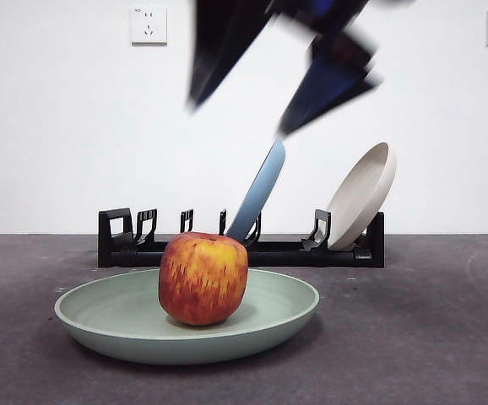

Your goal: Take the green plate from the plate rack,put the plate on the table,take the apple from the table,put the apple in the plate

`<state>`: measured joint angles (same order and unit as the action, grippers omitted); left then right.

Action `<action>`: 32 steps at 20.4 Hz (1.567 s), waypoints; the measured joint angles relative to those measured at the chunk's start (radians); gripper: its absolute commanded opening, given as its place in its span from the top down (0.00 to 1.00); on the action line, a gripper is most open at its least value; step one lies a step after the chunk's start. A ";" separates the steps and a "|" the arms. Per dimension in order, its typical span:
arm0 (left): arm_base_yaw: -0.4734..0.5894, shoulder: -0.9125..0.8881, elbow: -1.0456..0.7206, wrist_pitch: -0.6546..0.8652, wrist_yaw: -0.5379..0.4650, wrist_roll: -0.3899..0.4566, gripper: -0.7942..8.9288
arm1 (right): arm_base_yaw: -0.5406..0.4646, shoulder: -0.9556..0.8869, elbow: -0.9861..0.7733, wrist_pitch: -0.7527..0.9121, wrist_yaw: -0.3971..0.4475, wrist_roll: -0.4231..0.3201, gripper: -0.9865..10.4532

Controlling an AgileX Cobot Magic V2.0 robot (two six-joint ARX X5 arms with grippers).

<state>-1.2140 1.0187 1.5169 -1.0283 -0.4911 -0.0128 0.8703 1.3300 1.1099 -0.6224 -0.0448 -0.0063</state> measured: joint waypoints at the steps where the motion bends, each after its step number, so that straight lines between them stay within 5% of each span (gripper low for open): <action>1: 0.000 0.000 0.000 -0.001 0.000 0.000 0.66 | 0.000 -0.071 0.000 -0.062 -0.003 0.000 0.36; 8: 0.000 0.000 0.000 -0.066 0.002 -0.029 0.66 | 0.000 -0.370 0.000 -0.377 -0.010 0.004 0.36; 12: 0.000 0.000 0.000 -0.108 0.011 -0.063 0.66 | 0.000 -0.452 0.000 -0.534 -0.084 0.026 0.36; 17: 0.000 0.000 0.000 -0.140 0.118 -0.119 0.66 | 0.000 -0.488 0.000 -0.673 -0.217 0.048 0.37; 22: 0.000 0.000 0.000 -0.173 0.225 -0.157 0.66 | 0.000 -0.488 0.000 -0.706 -0.241 0.052 0.37; 24: 0.000 0.000 0.000 -0.185 0.235 -0.165 0.68 | 0.000 -0.488 0.000 -0.705 -0.241 0.052 0.47; 27: 0.000 0.000 0.000 -0.203 0.237 -0.179 0.95 | 0.000 -0.488 0.000 -0.706 -0.242 0.053 0.82; 28: 0.000 0.000 0.000 -0.209 0.237 -0.182 0.92 | 0.000 -0.488 0.000 -0.705 -0.242 0.054 0.94; 32: 0.000 0.000 0.000 -0.221 0.237 -0.188 0.93 | 0.000 -0.488 0.000 -0.700 -0.241 0.054 0.92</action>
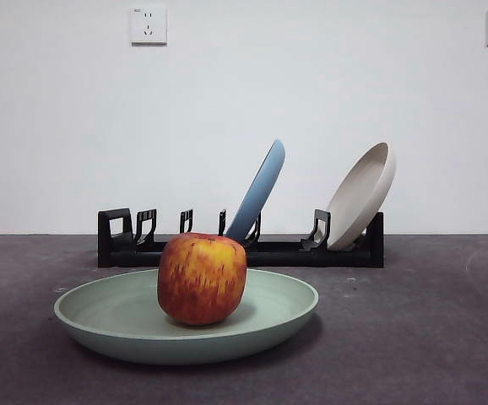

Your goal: Take the green plate from the plate rack,put the plate on the table,take the apple from the table,put the apple in the plate

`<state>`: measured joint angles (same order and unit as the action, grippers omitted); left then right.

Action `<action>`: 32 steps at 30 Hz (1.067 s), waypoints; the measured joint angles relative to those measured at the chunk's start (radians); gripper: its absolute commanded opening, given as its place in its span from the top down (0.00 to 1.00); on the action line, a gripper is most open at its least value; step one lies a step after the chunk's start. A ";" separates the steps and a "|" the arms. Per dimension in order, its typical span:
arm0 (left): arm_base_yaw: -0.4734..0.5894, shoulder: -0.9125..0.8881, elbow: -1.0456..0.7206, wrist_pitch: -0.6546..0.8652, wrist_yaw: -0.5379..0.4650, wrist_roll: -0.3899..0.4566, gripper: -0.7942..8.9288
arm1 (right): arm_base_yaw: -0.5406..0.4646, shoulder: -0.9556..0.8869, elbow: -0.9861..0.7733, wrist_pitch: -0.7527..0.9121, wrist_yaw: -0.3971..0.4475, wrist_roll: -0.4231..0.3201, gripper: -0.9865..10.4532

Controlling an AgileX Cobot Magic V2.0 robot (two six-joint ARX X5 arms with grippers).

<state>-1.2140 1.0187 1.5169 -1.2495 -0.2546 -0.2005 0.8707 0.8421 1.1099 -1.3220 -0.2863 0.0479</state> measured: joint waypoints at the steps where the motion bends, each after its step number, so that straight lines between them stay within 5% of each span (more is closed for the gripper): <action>1: 0.000 0.000 0.000 0.000 0.000 -0.002 0.93 | 0.000 0.000 0.000 0.006 0.000 0.000 0.91; 27: 0.000 0.000 0.000 -0.001 -0.003 -0.003 0.92 | 0.000 -0.003 0.000 0.014 0.010 0.001 0.91; 32: 0.001 -0.001 0.000 0.001 -0.069 0.006 0.92 | 0.000 -0.004 0.000 0.014 0.010 0.001 0.91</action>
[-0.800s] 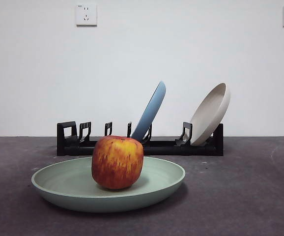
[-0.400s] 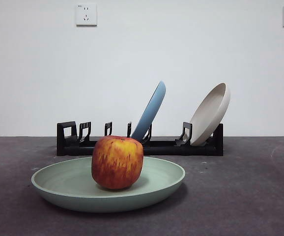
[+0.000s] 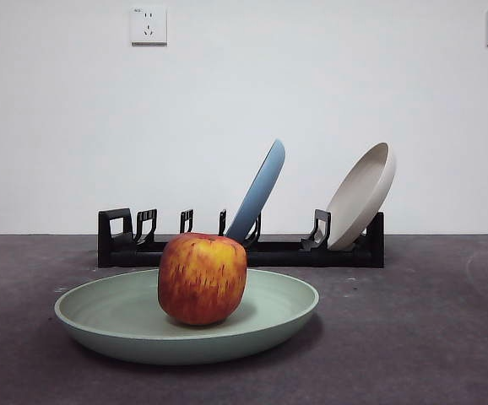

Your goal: Take the green plate from the plate rack,put the plate on the table,take the apple from the table,put the apple in the plate

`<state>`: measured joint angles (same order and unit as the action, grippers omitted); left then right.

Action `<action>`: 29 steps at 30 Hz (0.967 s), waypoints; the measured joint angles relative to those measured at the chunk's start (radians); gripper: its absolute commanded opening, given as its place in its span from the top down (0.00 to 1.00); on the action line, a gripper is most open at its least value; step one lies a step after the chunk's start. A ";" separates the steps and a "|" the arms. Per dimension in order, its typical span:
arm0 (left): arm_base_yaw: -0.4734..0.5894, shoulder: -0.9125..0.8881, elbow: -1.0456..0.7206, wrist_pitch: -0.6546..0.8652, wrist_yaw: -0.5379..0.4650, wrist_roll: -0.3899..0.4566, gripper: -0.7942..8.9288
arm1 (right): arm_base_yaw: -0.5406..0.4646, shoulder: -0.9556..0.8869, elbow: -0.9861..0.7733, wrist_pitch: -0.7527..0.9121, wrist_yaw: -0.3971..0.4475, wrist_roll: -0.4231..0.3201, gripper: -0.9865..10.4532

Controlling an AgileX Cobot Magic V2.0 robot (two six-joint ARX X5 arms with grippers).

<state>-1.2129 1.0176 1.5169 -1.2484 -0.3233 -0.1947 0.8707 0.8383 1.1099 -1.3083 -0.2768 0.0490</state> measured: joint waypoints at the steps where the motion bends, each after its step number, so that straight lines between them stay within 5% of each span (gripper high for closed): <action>1: 0.005 -0.001 0.000 0.000 -0.005 0.000 0.92 | 0.000 0.000 0.000 0.000 0.000 0.000 0.91; 5: 0.061 -0.008 0.000 0.021 -0.062 0.030 0.92 | 0.000 0.000 0.000 0.000 0.000 0.000 0.91; 10: 0.230 -0.054 -0.001 0.229 -0.079 0.120 0.92 | 0.000 0.000 0.000 0.000 0.000 0.000 0.91; 15: 0.478 -0.133 -0.043 0.491 0.084 0.254 0.92 | 0.000 -0.004 0.000 0.000 0.000 0.000 0.91; 20: 0.713 -0.262 -0.218 0.760 0.288 0.351 0.92 | 0.000 -0.007 0.000 0.000 0.000 0.000 0.91; 29: 0.950 -0.539 -0.694 1.147 0.299 0.396 0.92 | 0.000 -0.007 0.000 0.000 0.000 0.000 0.91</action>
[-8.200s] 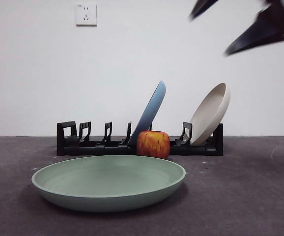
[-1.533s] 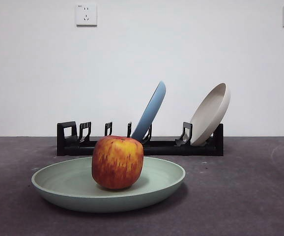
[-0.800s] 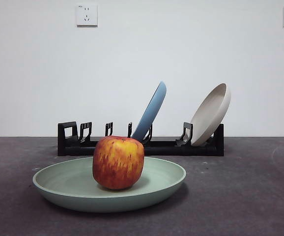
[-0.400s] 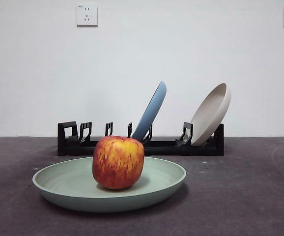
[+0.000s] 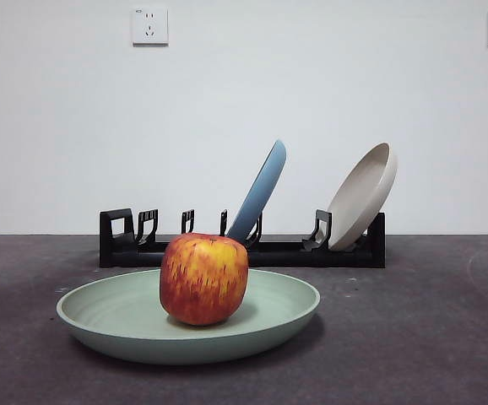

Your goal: Take the green plate from the plate rack,put the plate on the table,take the apple from the table,put the apple in the plate

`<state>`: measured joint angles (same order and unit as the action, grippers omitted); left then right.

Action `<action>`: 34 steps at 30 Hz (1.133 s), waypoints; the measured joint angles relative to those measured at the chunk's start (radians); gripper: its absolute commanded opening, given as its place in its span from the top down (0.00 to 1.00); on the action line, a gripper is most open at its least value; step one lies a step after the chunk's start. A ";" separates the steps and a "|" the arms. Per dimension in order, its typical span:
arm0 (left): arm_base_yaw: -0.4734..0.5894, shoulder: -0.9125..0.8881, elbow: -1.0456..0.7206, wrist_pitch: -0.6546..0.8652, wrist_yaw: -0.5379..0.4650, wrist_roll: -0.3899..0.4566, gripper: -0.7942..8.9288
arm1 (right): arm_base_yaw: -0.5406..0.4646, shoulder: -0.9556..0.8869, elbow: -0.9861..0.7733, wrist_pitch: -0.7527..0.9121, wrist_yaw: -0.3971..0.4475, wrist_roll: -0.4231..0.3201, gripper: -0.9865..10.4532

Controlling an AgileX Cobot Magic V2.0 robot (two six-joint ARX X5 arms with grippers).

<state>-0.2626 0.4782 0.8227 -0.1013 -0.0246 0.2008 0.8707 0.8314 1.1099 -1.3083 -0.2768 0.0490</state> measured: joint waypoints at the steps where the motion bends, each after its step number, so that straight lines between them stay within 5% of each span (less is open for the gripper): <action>1: 0.018 -0.029 -0.061 0.025 0.002 0.001 0.92 | 0.000 0.000 0.000 0.000 0.000 0.000 0.91; 16: 0.179 -0.365 -0.629 0.088 0.002 -0.040 0.92 | 0.000 0.000 0.000 0.000 0.000 0.000 0.91; 27: 0.212 -0.473 -0.796 0.078 0.002 -0.121 0.92 | 0.000 0.000 0.000 0.000 0.000 0.000 0.91; 34: 0.216 -0.473 -0.806 -0.067 0.003 -0.174 0.92 | 0.000 -0.001 0.000 0.000 0.000 0.000 0.91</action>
<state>-0.0467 0.0048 0.0170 -0.1680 -0.0219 0.0269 0.8707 0.8303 1.1099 -1.3083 -0.2768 0.0490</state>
